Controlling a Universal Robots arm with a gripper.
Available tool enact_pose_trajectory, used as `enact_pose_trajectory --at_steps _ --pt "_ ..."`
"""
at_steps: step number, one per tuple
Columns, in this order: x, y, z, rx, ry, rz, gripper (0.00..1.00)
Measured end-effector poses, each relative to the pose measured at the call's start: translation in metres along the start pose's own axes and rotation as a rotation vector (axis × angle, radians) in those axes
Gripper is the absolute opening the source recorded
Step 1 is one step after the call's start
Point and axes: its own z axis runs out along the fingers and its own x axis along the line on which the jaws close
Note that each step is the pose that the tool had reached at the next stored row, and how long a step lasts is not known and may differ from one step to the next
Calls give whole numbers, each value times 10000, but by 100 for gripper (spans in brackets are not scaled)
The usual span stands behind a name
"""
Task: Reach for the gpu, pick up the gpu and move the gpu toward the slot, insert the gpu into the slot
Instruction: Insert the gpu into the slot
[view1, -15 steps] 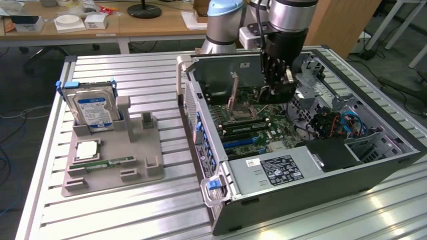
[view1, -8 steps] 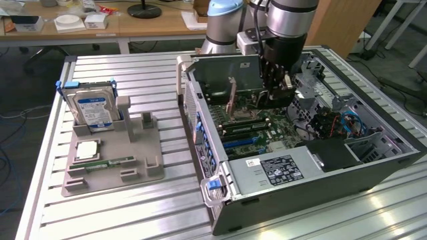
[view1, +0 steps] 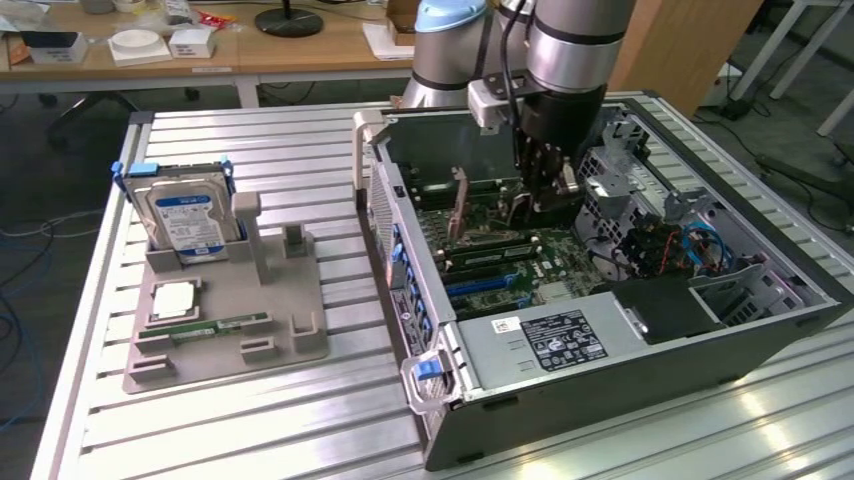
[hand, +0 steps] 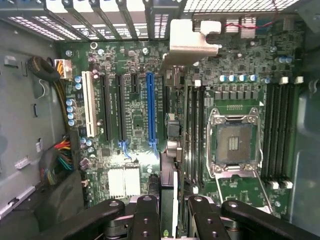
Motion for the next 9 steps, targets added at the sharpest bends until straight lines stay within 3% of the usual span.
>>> enact_pose_trajectory --at_steps 6,9 --pt "34 24 101 -8 1 1 27" --pt "39 45 142 -6 52 -4 27"
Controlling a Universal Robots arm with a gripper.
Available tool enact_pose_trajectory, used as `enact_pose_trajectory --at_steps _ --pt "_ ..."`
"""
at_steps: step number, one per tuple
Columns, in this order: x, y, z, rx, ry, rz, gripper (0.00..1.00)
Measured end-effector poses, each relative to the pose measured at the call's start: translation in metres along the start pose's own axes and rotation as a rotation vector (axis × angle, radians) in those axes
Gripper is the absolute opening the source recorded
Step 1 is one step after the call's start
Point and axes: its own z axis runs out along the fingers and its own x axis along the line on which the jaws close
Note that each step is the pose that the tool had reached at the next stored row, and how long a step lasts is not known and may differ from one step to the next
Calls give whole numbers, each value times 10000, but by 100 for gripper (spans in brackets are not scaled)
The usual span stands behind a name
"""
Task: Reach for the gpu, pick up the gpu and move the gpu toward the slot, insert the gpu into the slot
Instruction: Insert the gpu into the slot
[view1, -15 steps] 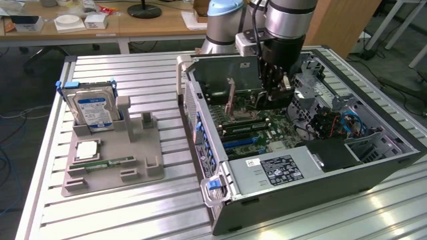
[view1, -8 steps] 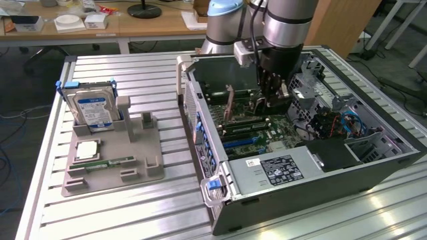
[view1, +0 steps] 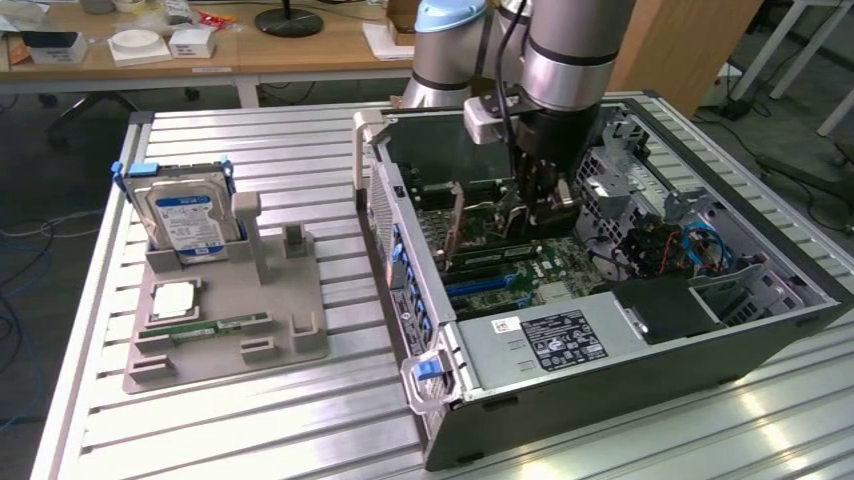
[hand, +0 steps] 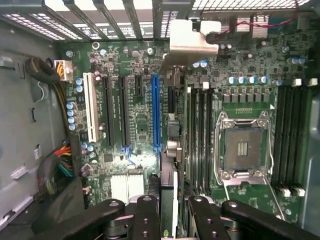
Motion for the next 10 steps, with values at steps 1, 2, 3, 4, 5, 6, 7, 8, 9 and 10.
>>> enact_pose_trajectory --at_steps 1,2,3,4,5,6,7,8,9,10 --pt "1 5 16 0 20 -2 27" --pt "1 8 28 1 49 -5 27" --pt "1 12 40 0 74 -8 27" --pt "2 24 46 -1 88 -10 27" --pt "3 45 48 0 99 -12 27" --pt "4 60 52 3 111 -15 27" --pt "4 77 53 3 132 -28 27" --pt "5 100 53 2 146 -46 27" --pt "6 101 53 4 163 -63 27" --pt "9 102 54 4 174 -77 27"
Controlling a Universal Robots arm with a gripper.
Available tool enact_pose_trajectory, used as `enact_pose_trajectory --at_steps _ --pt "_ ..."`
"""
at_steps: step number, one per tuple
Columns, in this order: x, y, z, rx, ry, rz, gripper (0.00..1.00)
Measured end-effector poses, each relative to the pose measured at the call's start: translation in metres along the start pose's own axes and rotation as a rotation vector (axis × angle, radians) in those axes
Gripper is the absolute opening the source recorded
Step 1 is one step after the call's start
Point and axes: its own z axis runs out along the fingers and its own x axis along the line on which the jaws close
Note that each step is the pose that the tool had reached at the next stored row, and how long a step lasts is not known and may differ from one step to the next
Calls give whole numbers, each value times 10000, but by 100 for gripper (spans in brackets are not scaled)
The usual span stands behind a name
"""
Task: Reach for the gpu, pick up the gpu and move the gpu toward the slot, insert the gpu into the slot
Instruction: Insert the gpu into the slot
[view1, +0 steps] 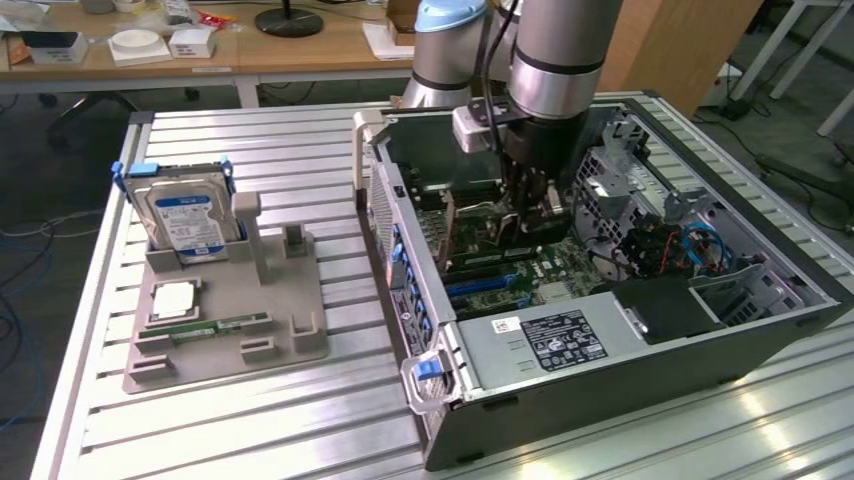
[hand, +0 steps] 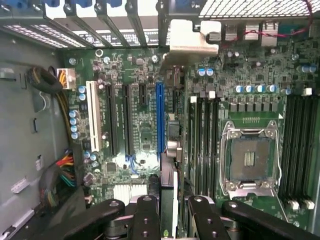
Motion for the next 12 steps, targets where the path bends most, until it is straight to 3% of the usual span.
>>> enact_pose_trajectory --at_steps 6,12 --pt "45 22 7 4 27 -87 27" --pt "50 152 13 4 26 -100 27"
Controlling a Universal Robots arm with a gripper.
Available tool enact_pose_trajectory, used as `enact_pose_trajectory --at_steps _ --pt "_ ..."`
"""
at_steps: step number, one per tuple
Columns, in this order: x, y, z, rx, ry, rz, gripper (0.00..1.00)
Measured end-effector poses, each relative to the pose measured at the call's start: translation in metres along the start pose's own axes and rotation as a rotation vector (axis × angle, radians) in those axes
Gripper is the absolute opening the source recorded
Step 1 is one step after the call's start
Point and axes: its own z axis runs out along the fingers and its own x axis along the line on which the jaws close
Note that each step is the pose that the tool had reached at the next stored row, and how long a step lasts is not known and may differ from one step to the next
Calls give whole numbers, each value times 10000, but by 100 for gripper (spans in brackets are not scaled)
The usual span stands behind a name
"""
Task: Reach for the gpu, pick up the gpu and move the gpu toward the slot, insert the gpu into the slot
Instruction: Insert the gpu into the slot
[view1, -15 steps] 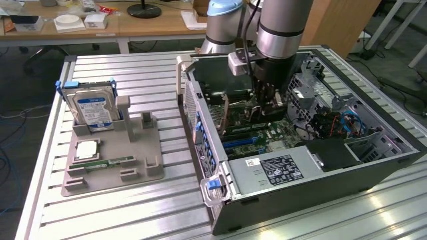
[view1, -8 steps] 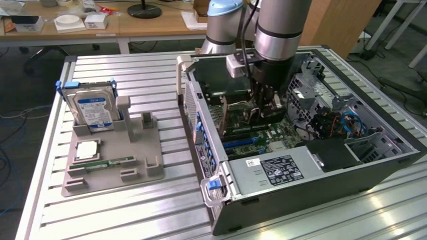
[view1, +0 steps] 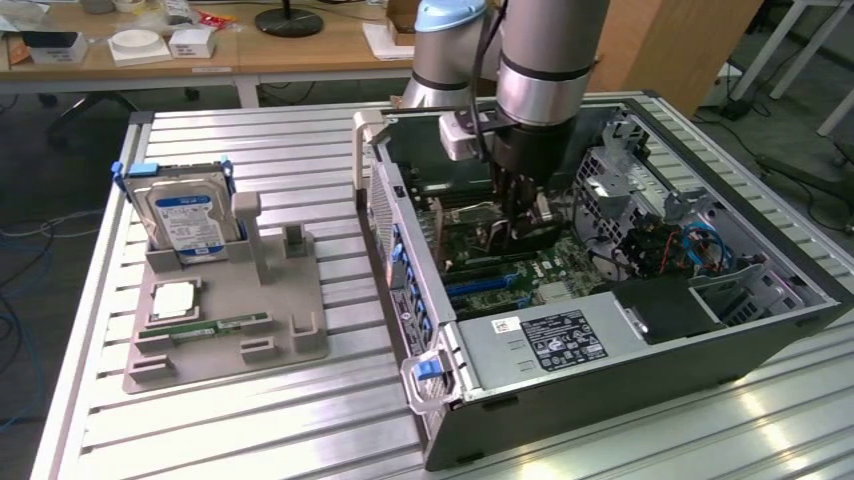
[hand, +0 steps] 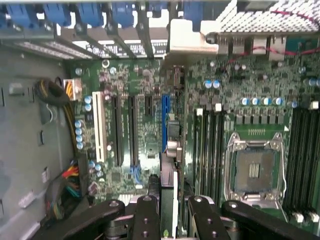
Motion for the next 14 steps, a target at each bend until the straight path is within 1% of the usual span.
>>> enact_pose_trajectory --at_steps 5,12,14 --pt "27 16 20 -2 7 -4 27" --pt "58 30 87 0 13 -9 27" --pt "59 40 111 -1 33 -14 27"
